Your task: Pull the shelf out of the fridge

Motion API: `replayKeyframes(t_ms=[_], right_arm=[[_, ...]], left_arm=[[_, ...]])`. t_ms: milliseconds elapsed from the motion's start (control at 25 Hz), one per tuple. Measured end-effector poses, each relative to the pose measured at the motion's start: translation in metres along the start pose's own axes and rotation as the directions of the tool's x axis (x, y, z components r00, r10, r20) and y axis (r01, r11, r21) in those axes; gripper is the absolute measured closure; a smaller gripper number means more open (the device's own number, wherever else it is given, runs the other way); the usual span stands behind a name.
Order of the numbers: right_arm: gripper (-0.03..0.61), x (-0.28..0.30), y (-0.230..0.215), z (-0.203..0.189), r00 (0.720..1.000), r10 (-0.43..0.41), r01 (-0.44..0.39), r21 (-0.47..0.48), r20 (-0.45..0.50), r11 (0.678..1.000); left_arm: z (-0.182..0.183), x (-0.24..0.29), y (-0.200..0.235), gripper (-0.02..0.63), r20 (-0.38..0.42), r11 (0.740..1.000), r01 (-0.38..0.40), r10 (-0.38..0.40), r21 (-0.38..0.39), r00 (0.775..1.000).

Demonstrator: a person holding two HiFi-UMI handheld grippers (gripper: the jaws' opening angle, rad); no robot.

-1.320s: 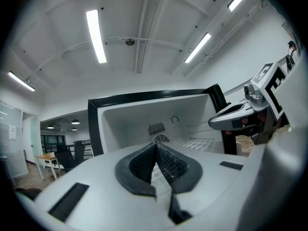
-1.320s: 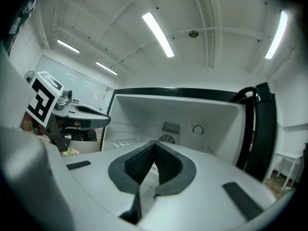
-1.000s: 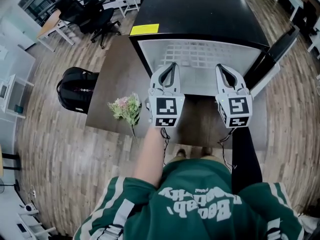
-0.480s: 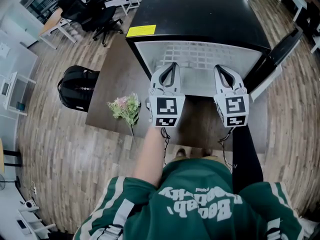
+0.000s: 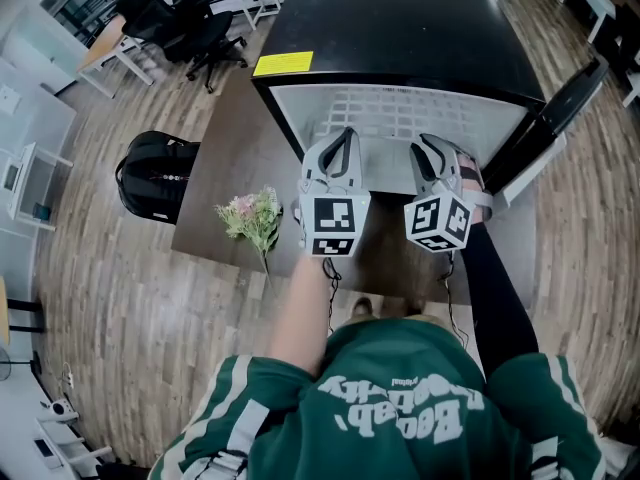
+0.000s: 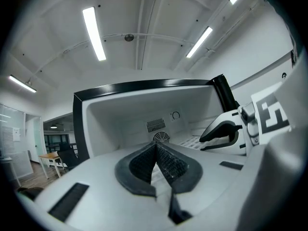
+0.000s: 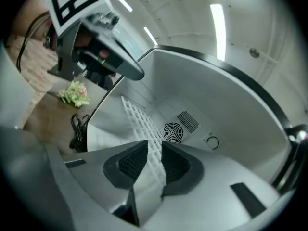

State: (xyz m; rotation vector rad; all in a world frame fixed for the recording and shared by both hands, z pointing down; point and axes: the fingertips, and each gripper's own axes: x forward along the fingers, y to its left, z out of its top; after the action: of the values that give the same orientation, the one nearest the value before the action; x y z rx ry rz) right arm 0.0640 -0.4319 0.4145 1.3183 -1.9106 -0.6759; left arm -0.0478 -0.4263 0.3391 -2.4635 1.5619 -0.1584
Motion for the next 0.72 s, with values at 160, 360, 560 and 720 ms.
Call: replayKeyframes(t_ms=[160, 360, 560, 720], right_arm=[[0.479, 0.015, 0.008, -0.015, 0.996, -0.048, 0.034, -0.186, -0.075, 0.982], [0.483, 0.027, 0.006, -0.024, 0.987, -0.117, 0.077, -0.308, -0.113, 0.948], [0.477, 0.030, 0.021, -0.032, 0.984, -0.110, 0.052, -0.370, -0.137, 0.928], [0.497, 0.037, 0.014, -0.043, 0.960, -0.192, 0.094, -0.407, -0.205, 0.908]], left_arm=[[-0.003, 0.000, 0.000, 0.598, -0.004, 1.000, 0.003, -0.003, -0.003, 1.000], [-0.005, -0.001, 0.002, 0.598, -0.006, 1.000, -0.002, 0.002, -0.005, 1.000], [-0.006, -0.002, 0.006, 0.598, -0.007, 1.000, -0.008, 0.008, -0.010, 1.000], [-0.009, -0.003, 0.008, 0.598, -0.011, 1.000, -0.010, 0.010, -0.012, 1.000]])
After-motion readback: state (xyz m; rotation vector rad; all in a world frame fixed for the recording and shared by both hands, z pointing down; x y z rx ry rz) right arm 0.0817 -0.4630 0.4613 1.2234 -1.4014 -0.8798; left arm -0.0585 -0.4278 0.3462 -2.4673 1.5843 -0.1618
